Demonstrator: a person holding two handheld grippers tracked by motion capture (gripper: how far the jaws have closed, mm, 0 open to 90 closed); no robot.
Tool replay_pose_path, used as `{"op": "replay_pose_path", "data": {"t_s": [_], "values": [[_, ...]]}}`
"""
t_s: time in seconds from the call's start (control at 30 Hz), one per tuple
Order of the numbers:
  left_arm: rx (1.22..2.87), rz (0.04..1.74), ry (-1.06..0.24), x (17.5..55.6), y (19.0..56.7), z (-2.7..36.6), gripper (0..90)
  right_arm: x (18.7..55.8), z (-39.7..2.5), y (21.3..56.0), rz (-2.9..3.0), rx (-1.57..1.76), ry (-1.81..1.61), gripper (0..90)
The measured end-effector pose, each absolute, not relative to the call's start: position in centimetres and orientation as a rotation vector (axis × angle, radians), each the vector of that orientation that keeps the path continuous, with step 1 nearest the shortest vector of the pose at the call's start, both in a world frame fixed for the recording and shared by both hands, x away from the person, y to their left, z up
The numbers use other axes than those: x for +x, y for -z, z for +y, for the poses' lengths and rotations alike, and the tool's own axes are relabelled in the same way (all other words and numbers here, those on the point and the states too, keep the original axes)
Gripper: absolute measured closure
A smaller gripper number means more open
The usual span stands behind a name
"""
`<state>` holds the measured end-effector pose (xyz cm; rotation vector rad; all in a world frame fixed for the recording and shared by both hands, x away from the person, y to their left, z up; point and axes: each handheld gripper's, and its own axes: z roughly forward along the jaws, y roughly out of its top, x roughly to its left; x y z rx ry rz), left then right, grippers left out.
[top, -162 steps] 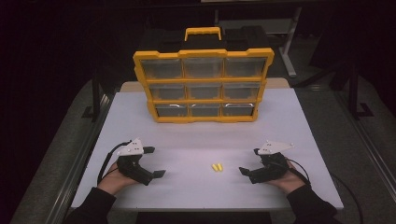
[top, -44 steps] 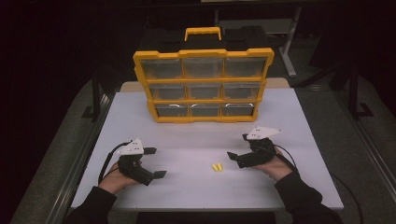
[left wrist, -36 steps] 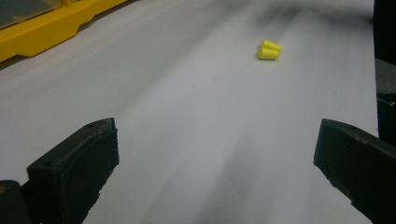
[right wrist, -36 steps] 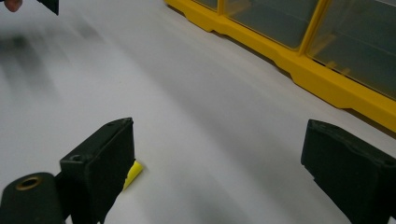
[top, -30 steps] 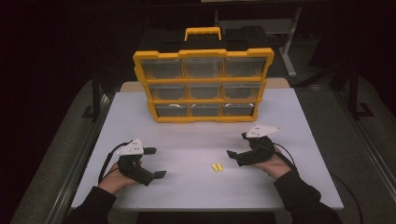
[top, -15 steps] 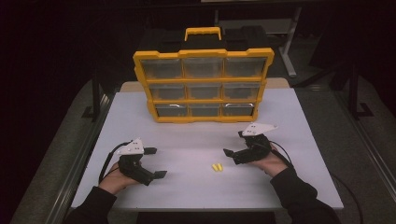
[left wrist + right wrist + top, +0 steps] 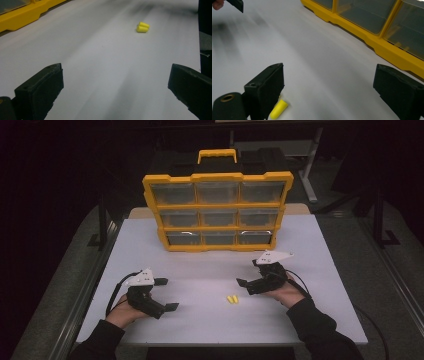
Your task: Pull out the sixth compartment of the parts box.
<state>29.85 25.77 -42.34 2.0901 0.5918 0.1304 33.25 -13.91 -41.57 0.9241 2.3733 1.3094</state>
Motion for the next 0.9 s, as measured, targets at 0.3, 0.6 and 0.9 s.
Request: {"op": "replay_pose_path", "data": {"t_s": [0.3,0.6,0.9], "values": [[2.089,0.592,-0.130,29.8,42.3,25.8,0.0,33.6,-13.5,41.4,2.369,0.916,-1.313,8.8],[2.086,0.592,-0.128,29.8,42.3,25.8,0.0,33.9,-13.2,41.2,2.362,0.912,-1.320,8.8],[2.086,0.593,-0.124,29.8,42.4,25.8,0.0,34.3,-12.6,41.0,2.365,0.897,-1.329,8.8]]}}
